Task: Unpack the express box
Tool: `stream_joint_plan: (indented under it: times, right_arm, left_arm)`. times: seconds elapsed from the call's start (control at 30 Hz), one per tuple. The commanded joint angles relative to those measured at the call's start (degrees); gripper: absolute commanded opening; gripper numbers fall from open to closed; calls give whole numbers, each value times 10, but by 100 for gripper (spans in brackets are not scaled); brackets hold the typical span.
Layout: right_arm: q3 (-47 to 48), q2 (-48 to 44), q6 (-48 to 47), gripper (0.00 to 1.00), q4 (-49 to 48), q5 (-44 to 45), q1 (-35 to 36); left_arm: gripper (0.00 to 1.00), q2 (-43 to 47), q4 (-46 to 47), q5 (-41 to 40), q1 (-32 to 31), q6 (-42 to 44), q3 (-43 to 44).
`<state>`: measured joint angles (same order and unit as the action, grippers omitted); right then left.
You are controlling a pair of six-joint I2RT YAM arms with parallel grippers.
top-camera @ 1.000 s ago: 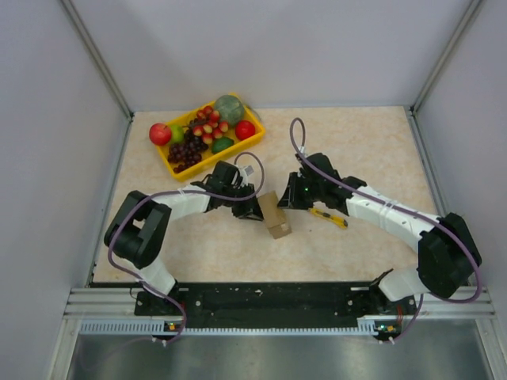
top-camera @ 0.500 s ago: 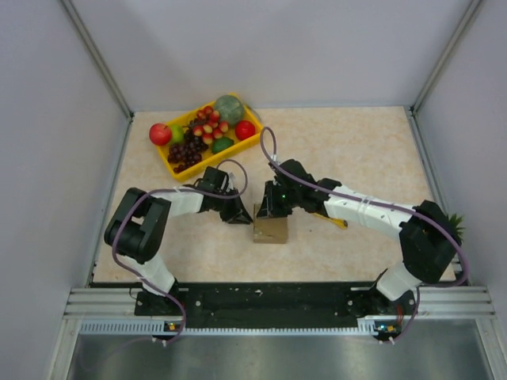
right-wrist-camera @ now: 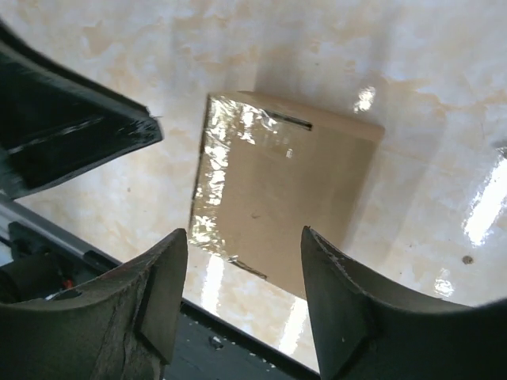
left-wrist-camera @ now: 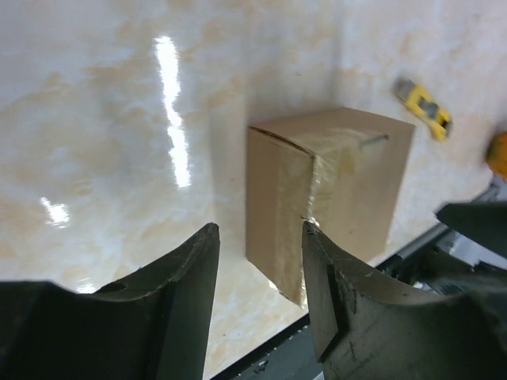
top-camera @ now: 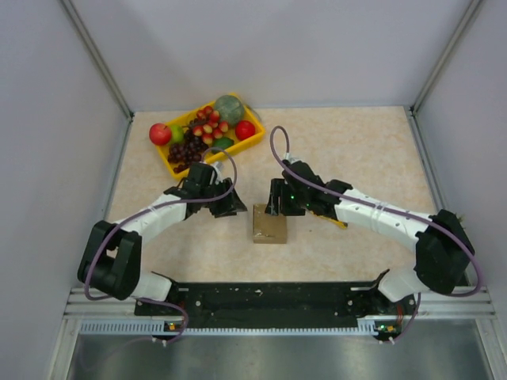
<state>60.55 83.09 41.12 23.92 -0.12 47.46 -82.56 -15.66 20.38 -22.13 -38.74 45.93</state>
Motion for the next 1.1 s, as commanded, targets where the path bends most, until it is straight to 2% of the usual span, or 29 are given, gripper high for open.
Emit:
stream_joint_plan:
  times: [0.0,0.03,0.2,0.33,0.43,0.77,1.07]
  right_arm:
    - [-11,15,-10,58,14,30,4]
    - [-11,27,-10,59,15,30,4]
    - [9,66,-19,64,13,15,4]
    - [23,94,-23,73,12,6,4]
    - [28,109,-25,76,10,3,4]
    - [33,142,-33,79,58,42,11]
    - [38,110,-27,80,66,127,43]
  left_arm:
    - [51,32,99,95,2,7,-40]
    - [50,30,112,122,2,4,-45]
    - [47,9,145,156,2,-1,-59]
    - [43,-15,167,189,2,2,-60]
    - [42,-22,170,193,2,5,-64]
    - [38,-21,139,164,2,24,-58]
    - [35,-2,106,121,2,42,-48]
